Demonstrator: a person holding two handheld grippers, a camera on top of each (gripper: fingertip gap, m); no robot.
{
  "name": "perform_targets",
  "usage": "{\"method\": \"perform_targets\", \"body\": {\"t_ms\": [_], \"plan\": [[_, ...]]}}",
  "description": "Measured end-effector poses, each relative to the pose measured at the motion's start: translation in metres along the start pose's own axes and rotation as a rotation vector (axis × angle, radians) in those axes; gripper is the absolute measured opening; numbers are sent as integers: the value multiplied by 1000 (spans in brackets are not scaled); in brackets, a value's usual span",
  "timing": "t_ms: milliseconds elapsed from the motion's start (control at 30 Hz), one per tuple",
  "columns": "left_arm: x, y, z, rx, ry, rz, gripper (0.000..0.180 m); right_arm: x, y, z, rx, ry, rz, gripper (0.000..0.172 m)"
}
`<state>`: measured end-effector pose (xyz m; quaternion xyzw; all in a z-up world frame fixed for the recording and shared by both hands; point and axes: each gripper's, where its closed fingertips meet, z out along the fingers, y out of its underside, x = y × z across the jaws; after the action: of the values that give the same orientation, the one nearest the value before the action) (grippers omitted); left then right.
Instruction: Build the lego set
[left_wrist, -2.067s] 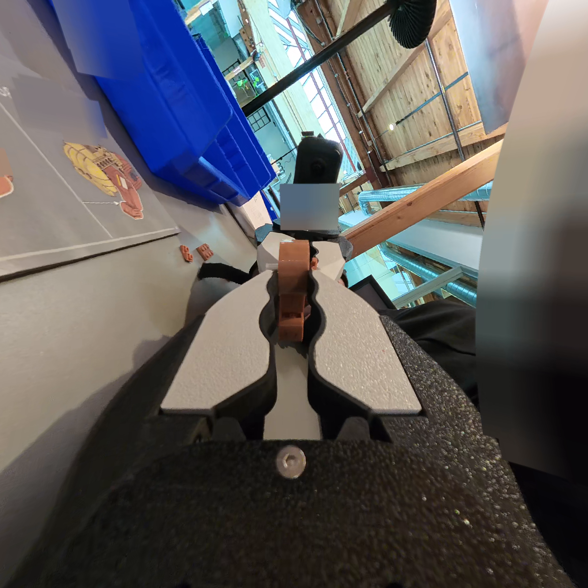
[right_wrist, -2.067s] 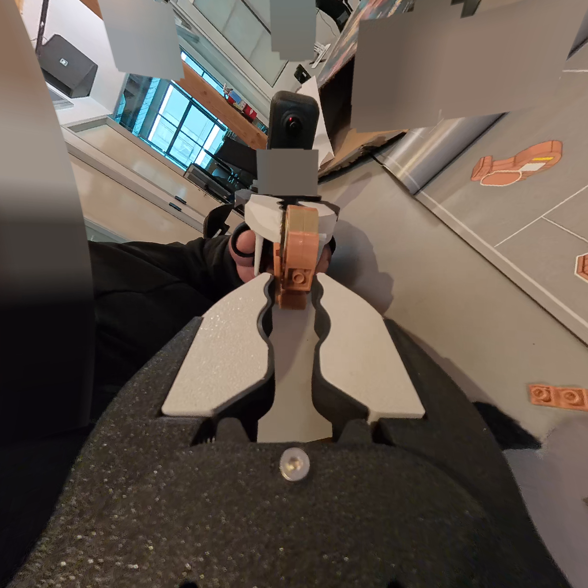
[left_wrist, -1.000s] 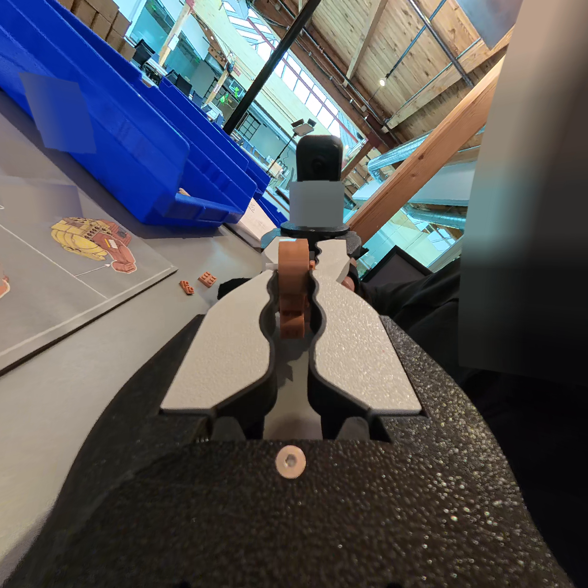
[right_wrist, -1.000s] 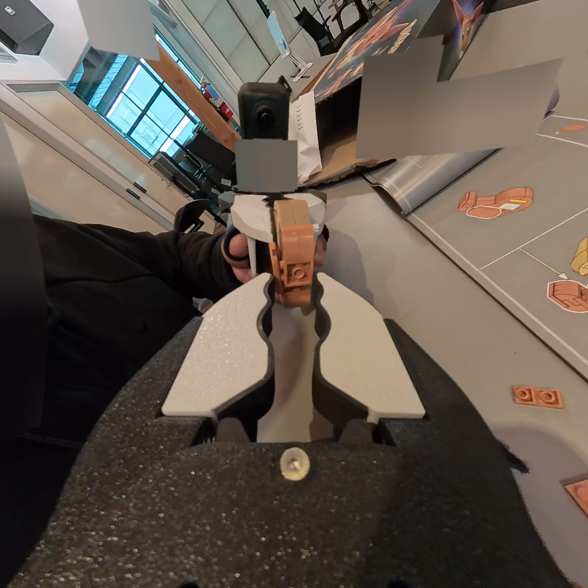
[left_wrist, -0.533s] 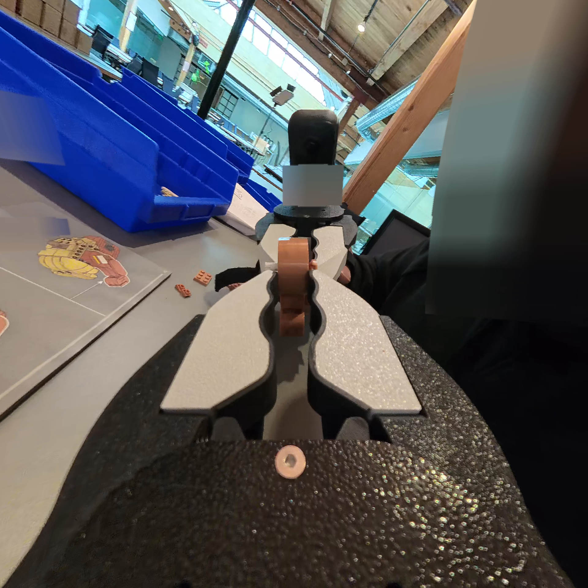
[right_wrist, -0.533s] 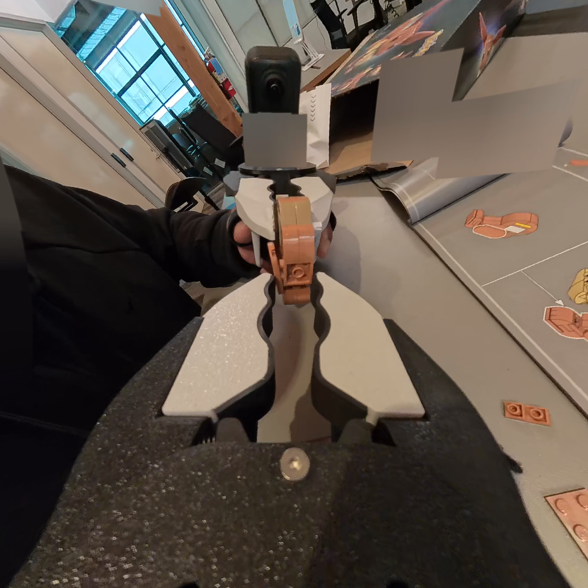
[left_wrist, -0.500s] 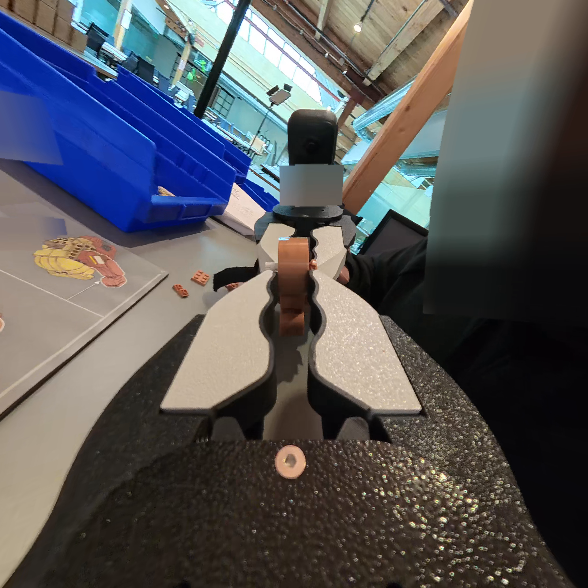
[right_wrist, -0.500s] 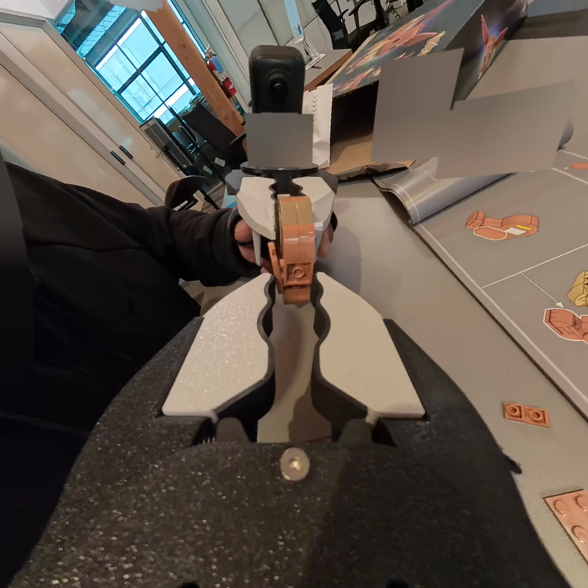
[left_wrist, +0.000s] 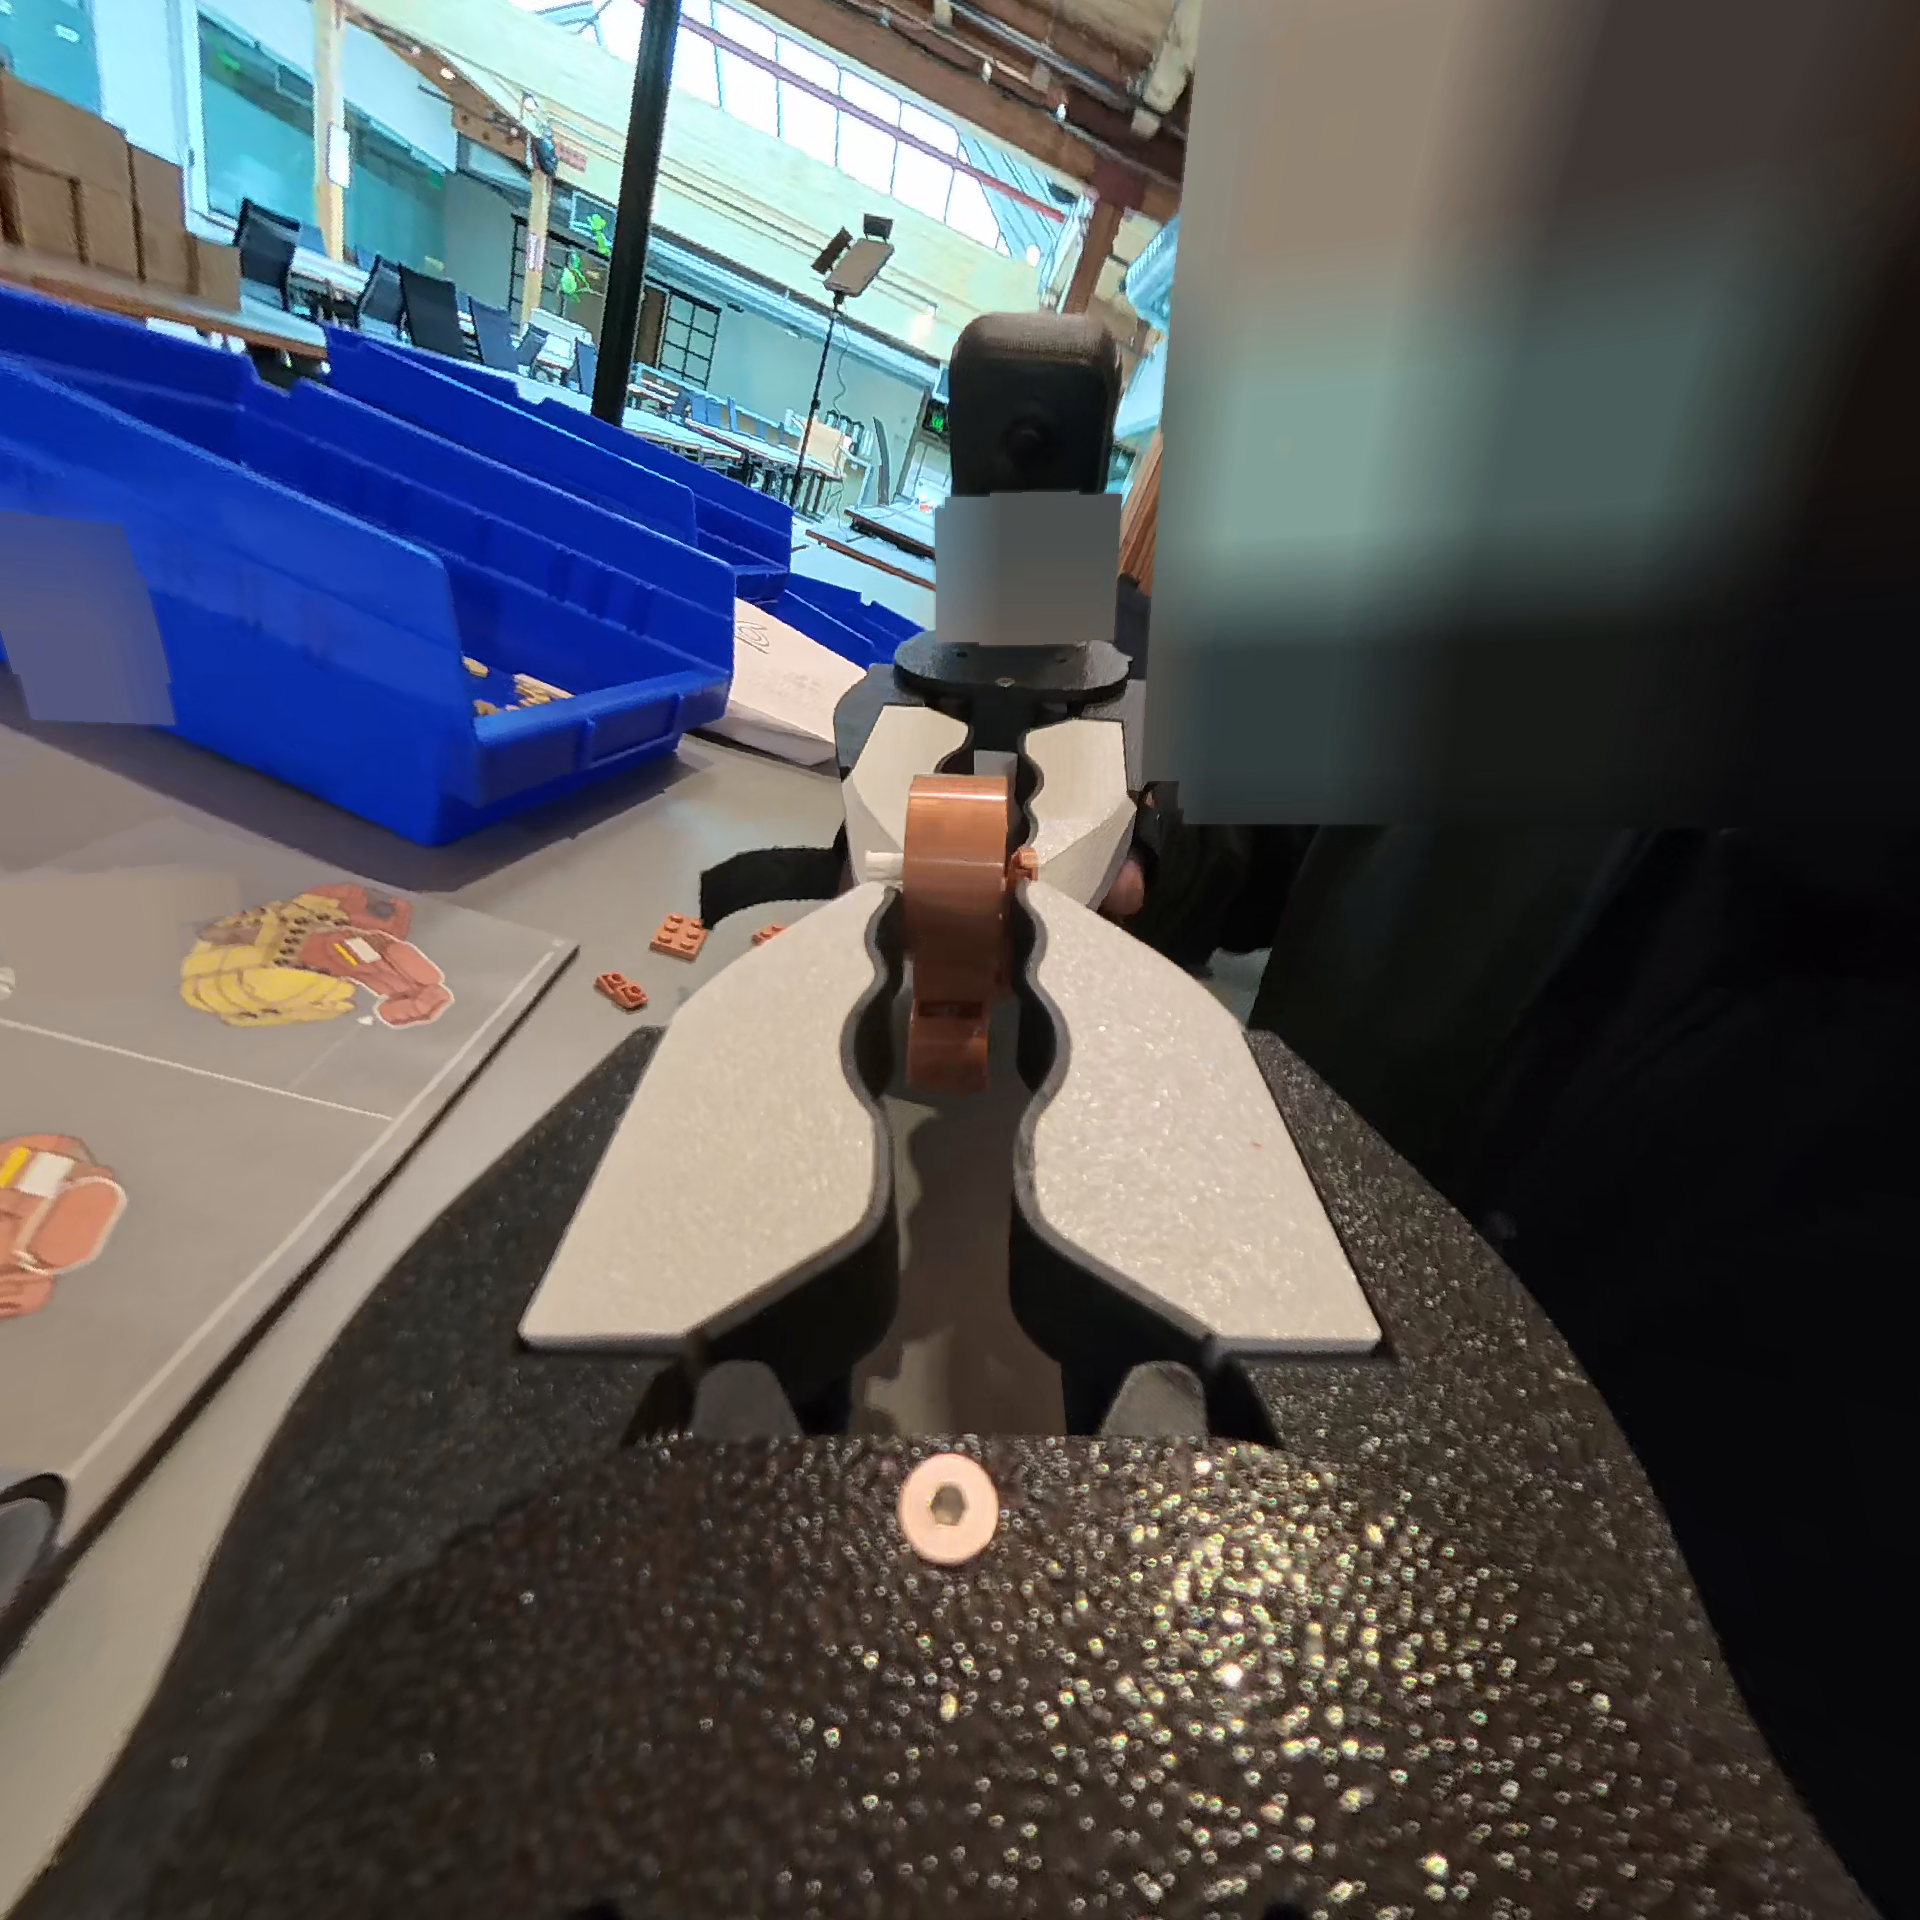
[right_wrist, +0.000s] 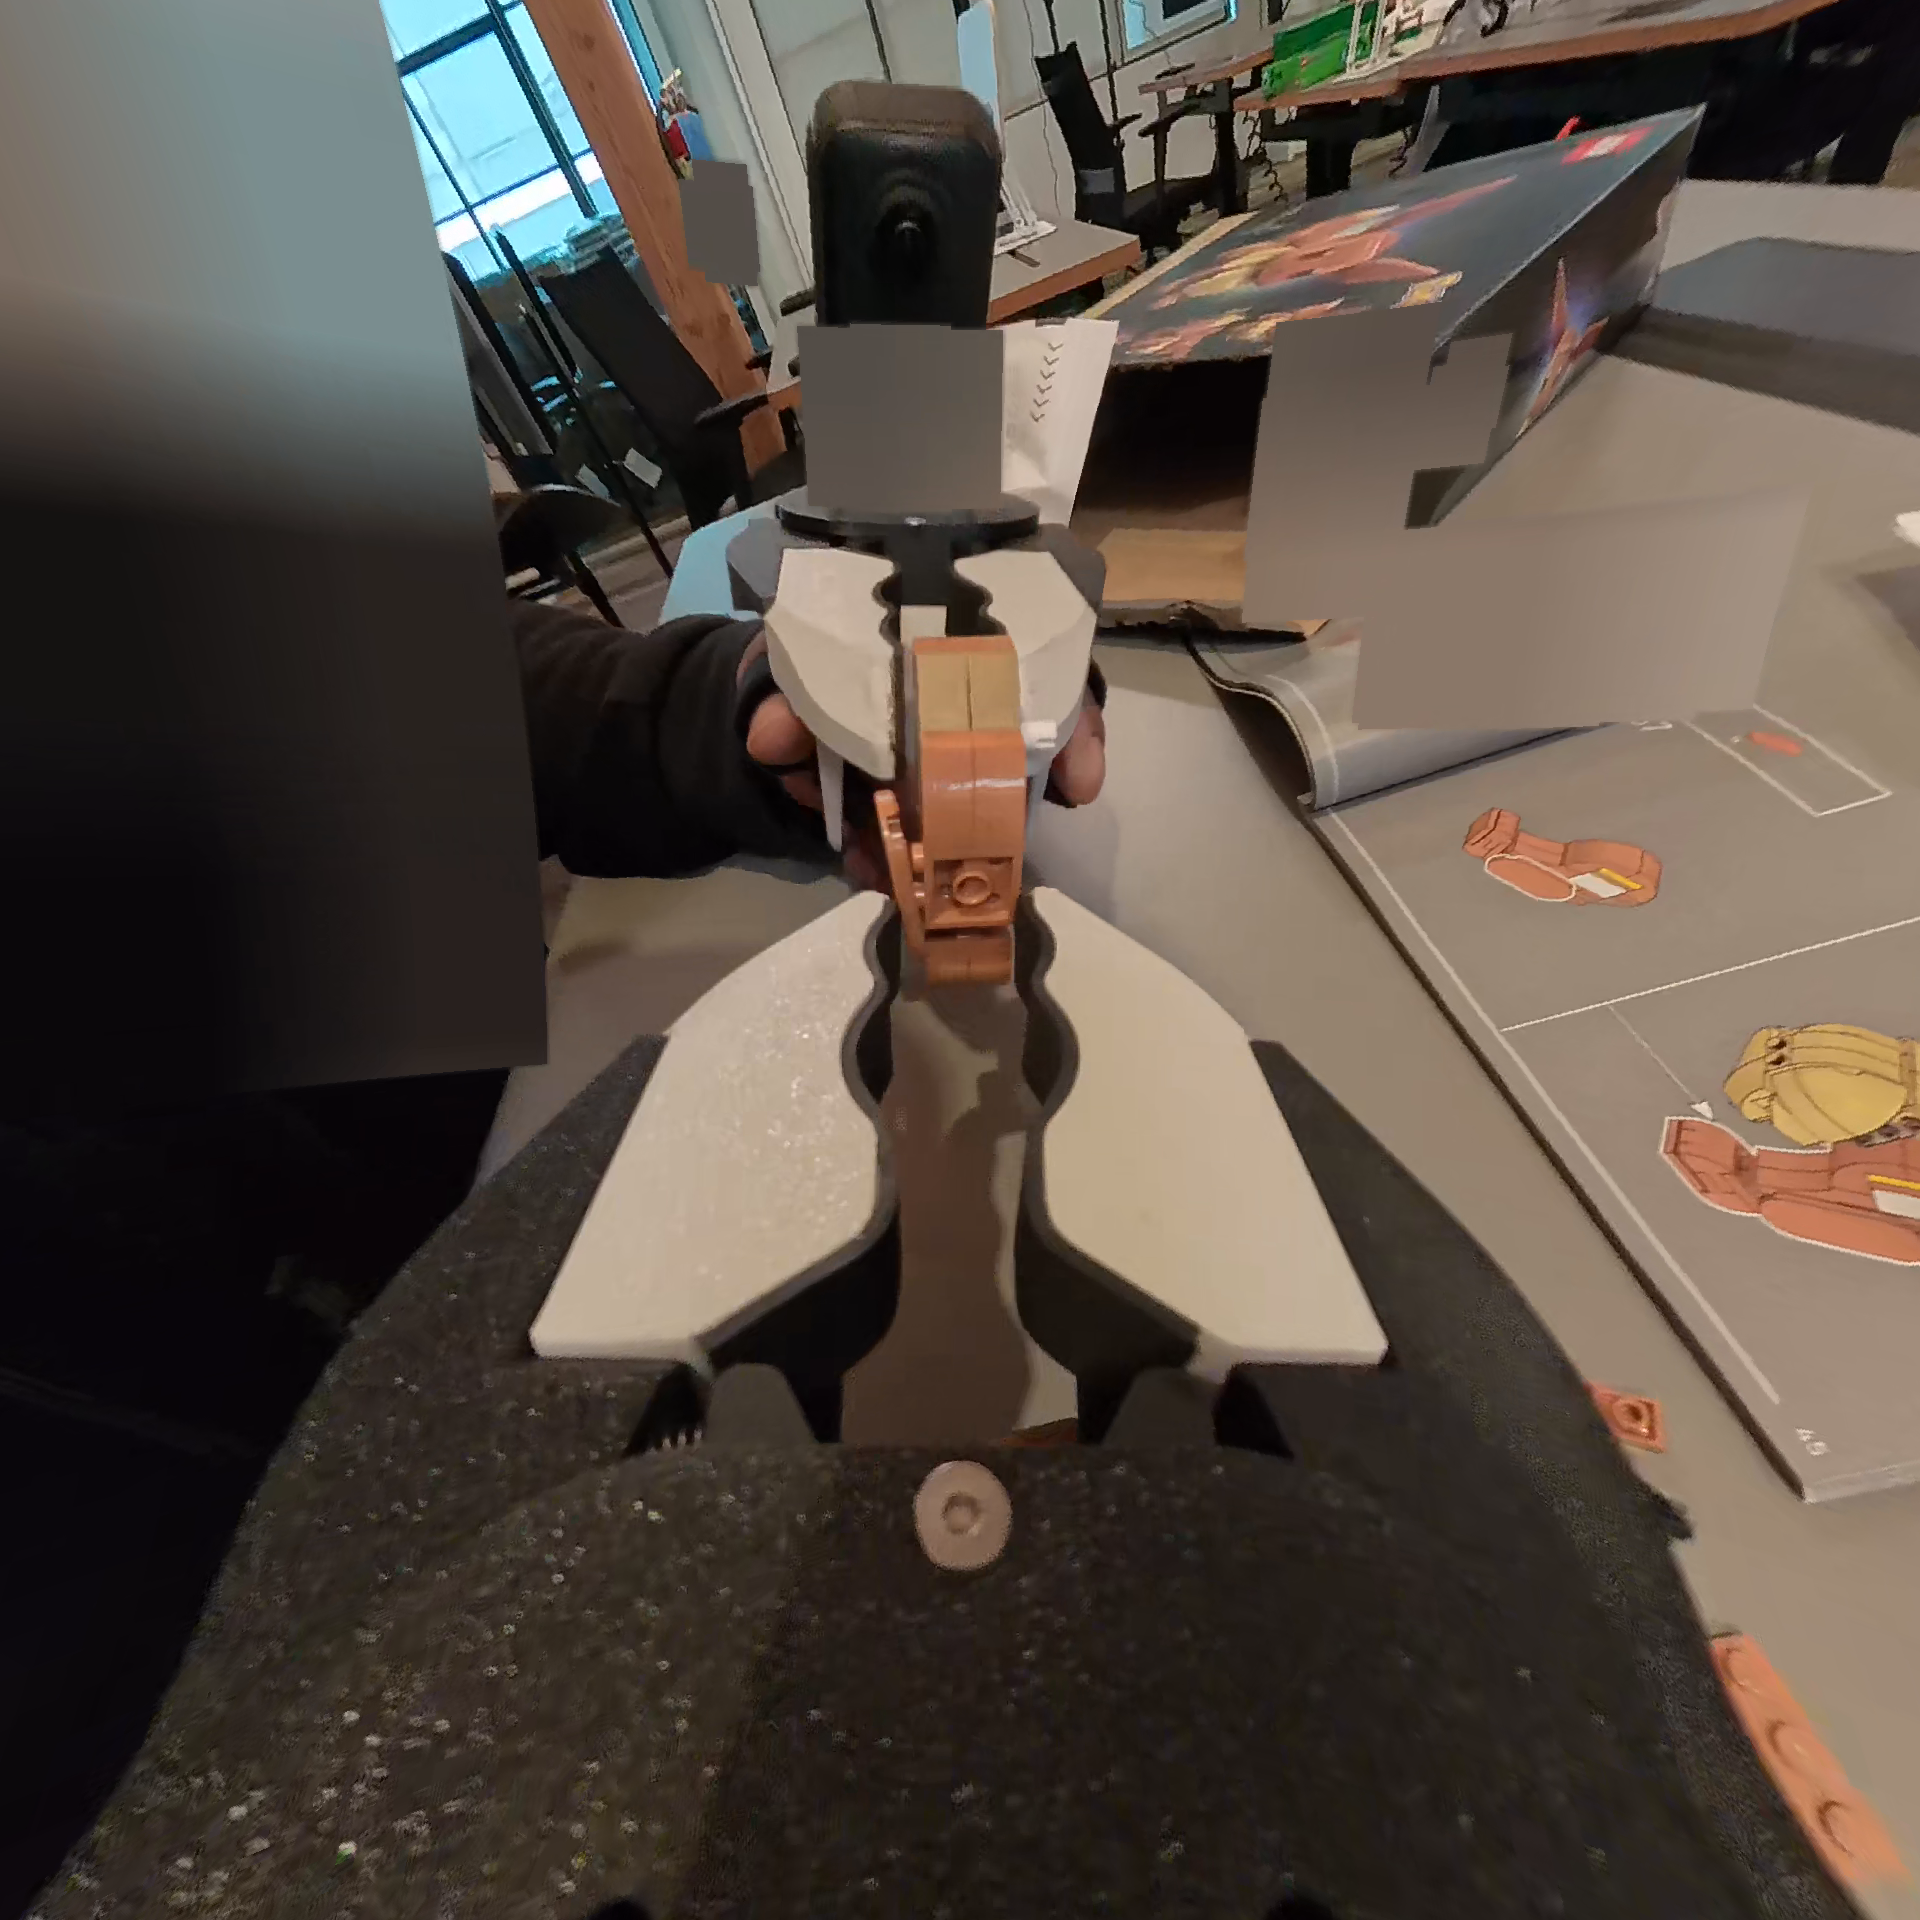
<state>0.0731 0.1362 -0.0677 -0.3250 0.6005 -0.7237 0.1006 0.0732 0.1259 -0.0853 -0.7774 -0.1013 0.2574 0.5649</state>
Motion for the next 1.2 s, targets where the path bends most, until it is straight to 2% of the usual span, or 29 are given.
{"method": "perform_targets", "body": {"t_ms": [367, 633, 867, 1000, 1200], "plan": [[7, 8, -3, -86, 7, 188, 34, 0, 4, 3, -9, 77, -156, 21], [-1, 10, -1, -117, -115, 374, 35, 5, 3, 4, 2, 144, -230, 21], [-8, 11, 1, -144, -191, 451, 38, 8, 3, 4, 9, 158, -227, 21], [-13, 10, 2, -143, -245, 482, 46, 8, 3, 4, 7, 174, -254, 21], [-10, 13, 6, -154, -250, 527, 42, 8, 5, 6, -6, 188, -297, 21]]}}
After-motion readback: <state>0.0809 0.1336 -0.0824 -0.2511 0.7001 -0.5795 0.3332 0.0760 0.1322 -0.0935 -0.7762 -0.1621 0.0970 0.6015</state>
